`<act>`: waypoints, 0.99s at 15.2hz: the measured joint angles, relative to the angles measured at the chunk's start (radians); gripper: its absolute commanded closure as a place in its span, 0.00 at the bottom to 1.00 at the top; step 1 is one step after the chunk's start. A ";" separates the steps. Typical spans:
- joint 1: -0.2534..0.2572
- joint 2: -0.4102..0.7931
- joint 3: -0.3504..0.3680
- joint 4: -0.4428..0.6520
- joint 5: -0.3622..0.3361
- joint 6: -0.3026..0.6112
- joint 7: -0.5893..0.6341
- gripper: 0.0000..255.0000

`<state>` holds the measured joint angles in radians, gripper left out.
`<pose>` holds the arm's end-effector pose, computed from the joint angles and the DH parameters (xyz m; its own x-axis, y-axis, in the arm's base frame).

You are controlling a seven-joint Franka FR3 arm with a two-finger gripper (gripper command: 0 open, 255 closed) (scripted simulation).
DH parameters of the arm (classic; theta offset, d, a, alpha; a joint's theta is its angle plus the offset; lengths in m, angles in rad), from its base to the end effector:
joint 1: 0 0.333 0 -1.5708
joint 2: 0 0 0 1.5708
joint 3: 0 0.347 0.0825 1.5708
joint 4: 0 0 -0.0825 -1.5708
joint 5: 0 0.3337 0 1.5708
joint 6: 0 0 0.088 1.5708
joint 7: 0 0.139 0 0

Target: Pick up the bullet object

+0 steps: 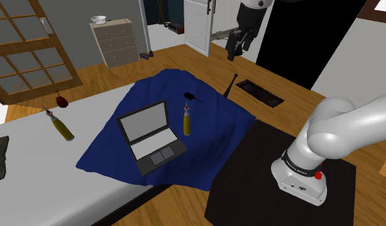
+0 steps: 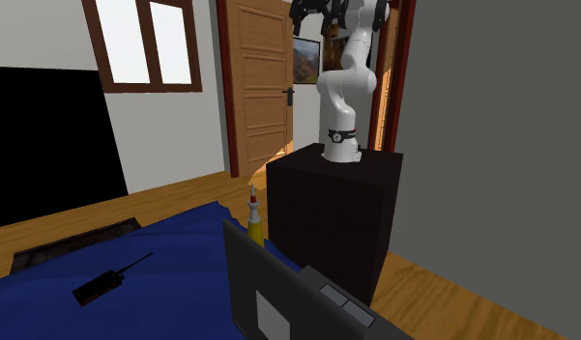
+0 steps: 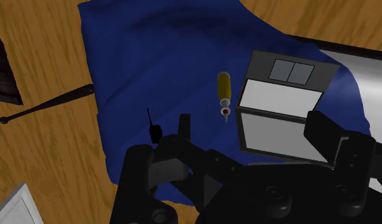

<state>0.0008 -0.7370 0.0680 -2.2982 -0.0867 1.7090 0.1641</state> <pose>0.2682 0.0154 0.6069 0.9819 -0.0935 0.1645 -0.1119 -0.9880 0.1065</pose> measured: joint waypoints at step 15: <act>-0.025 0.336 -0.015 -0.106 0.003 0.417 0.051 0.00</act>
<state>-0.0238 -0.4011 0.0528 -2.4037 -0.0837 2.1257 0.2151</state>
